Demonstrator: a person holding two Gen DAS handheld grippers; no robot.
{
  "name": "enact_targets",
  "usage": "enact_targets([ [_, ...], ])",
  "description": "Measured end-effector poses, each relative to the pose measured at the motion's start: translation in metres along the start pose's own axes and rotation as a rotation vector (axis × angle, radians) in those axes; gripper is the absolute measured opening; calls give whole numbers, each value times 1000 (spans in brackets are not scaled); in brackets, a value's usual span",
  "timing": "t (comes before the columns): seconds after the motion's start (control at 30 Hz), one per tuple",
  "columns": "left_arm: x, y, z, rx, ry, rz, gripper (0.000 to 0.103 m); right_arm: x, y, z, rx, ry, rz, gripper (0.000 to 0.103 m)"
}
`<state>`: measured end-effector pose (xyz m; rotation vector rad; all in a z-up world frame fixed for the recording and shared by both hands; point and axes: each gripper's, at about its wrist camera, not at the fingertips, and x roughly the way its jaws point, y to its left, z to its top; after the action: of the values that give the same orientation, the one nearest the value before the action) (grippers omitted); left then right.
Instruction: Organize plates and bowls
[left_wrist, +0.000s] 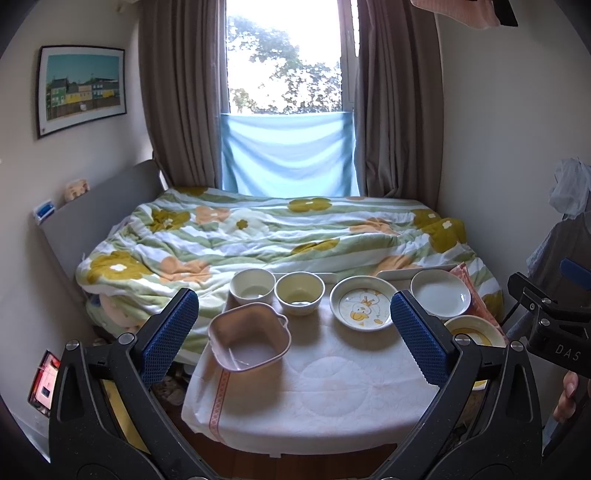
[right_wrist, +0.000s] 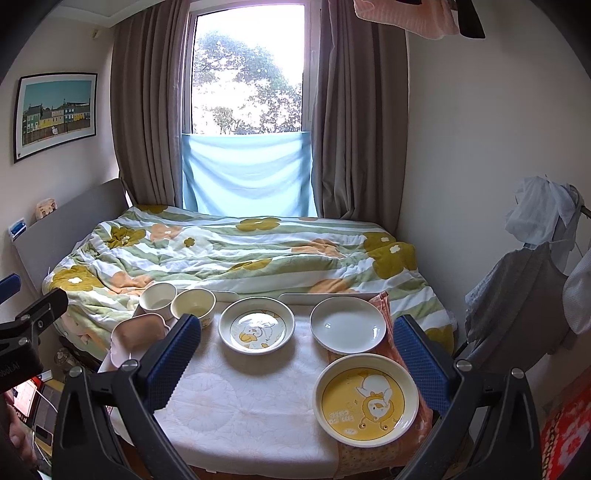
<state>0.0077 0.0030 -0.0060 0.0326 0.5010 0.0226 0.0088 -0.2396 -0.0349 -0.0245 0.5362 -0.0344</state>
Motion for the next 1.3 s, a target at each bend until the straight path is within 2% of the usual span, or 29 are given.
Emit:
enact_targets([
  [1.3,1,4,-4,-1,6,6,103,2,2,2,5,-2,4,103],
])
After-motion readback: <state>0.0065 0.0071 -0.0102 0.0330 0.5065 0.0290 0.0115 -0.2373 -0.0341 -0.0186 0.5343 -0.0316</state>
